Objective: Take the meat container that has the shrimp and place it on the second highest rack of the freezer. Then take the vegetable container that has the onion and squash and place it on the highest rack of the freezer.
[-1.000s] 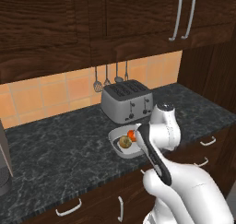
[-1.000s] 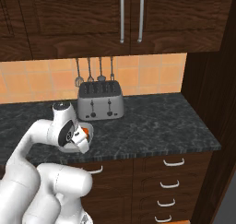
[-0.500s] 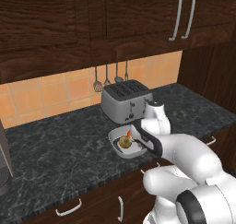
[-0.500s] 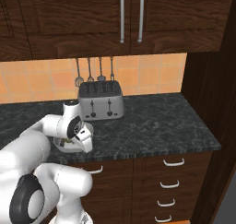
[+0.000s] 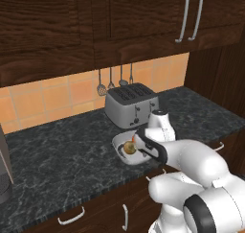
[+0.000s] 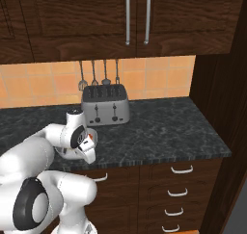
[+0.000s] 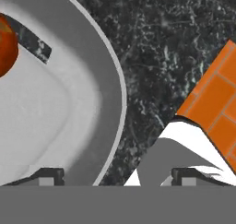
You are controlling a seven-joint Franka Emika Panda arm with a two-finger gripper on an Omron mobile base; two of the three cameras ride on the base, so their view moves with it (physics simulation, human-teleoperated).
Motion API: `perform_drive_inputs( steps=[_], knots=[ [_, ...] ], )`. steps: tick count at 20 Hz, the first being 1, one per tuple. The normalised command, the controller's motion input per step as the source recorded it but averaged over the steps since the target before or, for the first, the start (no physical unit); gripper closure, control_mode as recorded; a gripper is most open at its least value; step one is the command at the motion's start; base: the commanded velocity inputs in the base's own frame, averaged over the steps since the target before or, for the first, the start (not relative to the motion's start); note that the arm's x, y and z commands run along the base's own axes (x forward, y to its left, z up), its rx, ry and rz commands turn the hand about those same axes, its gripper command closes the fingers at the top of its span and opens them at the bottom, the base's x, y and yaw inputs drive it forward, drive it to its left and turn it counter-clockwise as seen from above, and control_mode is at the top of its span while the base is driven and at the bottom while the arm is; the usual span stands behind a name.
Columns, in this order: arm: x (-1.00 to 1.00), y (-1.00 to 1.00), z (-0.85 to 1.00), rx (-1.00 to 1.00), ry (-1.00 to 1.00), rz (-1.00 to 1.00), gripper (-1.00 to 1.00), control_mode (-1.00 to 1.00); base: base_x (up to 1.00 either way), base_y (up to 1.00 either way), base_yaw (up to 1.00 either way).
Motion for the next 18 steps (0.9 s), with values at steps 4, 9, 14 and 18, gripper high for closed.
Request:
perform_drive_inputs(
  steps=[4,9,14,18],
  knots=[
    [0.0,0.03,-0.17,0.0,-0.02,-0.1,1.0,-1.0,0.0,0.0,0.0],
    [0.0,0.01,-0.01,0.0,-0.01,-0.06,1.0,-1.0,0.0,0.0,0.0],
    [-0.07,0.02,0.03,0.0,-0.04,0.0,1.0,-1.0,0.0,0.0,0.0],
    [-0.09,0.0,0.42,0.0,-0.05,0.0,1.0,-1.0,0.0,0.0,0.0]
  ],
)
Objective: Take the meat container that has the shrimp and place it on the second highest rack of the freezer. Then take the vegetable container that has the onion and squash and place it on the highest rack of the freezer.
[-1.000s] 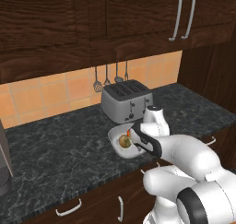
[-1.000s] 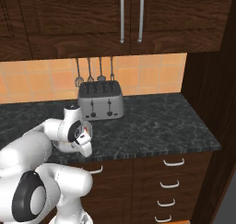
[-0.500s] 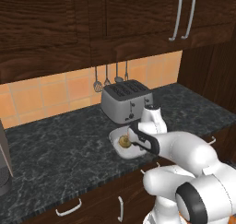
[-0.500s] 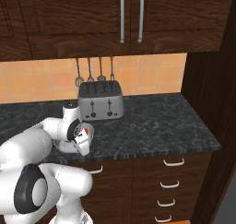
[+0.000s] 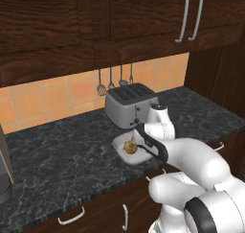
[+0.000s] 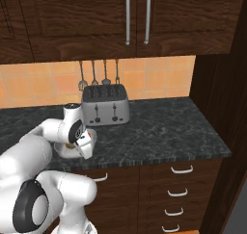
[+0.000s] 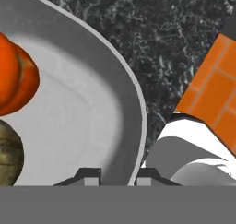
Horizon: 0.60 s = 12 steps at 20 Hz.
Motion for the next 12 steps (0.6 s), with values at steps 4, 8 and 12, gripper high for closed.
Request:
perform_drive_inputs(
  steps=[4,8,12],
  knots=[
    [-0.14,0.0,0.61,0.0,-0.06,0.0,1.0,-1.0,0.0,0.0,0.0],
    [-0.18,0.0,0.53,0.01,-0.08,0.0,1.0,-1.0,0.0,0.0,0.0],
    [-0.17,0.0,0.52,0.06,-0.13,0.0,1.0,-1.0,0.0,0.0,0.0]
  ],
)
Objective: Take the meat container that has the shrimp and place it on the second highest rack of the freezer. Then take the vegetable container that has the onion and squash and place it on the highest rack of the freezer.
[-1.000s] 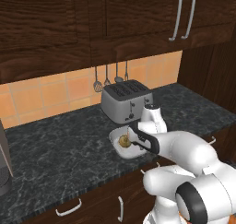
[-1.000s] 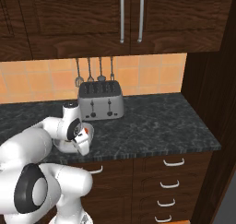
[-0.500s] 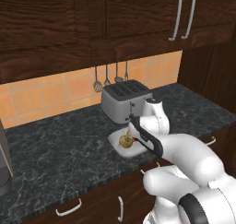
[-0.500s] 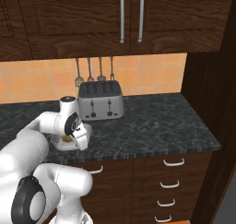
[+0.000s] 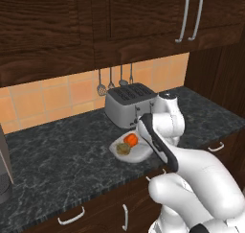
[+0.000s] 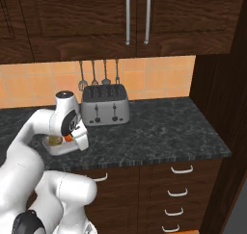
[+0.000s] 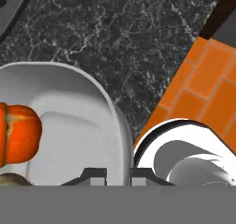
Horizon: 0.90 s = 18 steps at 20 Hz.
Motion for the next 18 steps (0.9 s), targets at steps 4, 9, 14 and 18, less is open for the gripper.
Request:
perform_drive_inputs(
  steps=[4,9,14,18],
  knots=[
    [-0.08,0.01,0.56,0.12,-0.14,0.0,1.0,-1.0,0.0,0.0,0.0],
    [-0.75,0.0,0.88,0.11,-0.13,0.0,1.0,-1.0,0.0,0.0,0.0],
    [-1.0,0.0,1.0,0.03,-0.08,0.0,1.0,-1.0,0.0,0.0,0.0],
    [-1.0,0.0,1.0,0.0,-0.02,0.0,1.0,-1.0,0.0,0.0,0.0]
  ],
)
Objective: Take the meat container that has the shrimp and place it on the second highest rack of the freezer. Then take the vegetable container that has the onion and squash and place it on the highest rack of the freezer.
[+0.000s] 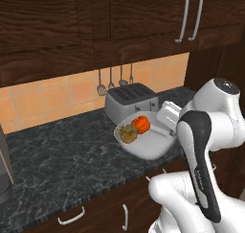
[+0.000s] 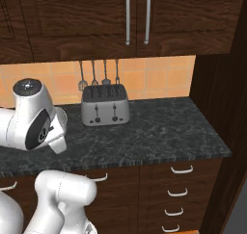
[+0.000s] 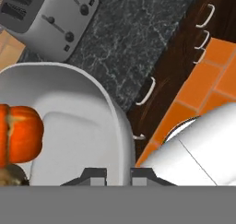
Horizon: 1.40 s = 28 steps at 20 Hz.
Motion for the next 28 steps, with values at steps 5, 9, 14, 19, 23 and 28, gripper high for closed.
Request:
perform_drive_inputs(
  steps=[5,9,14,19,23,28],
  knots=[
    [-0.99,0.0,1.0,0.01,0.01,0.0,1.0,-1.0,0.0,0.0,0.0],
    [-0.86,0.0,0.99,0.03,0.1,0.0,1.0,-1.0,0.0,0.0,0.0],
    [-0.64,0.0,0.65,0.07,0.15,0.0,1.0,-1.0,0.0,0.0,0.0],
    [-0.27,0.0,0.1,0.01,0.02,0.0,1.0,1.0,-0.55,-0.05,-0.09],
    [0.0,0.0,0.0,0.0,0.0,0.0,1.0,1.0,-0.72,-0.41,-0.52],
    [0.0,0.0,0.0,0.0,0.0,0.0,1.0,1.0,-0.1,-0.45,-0.67]
  ],
)
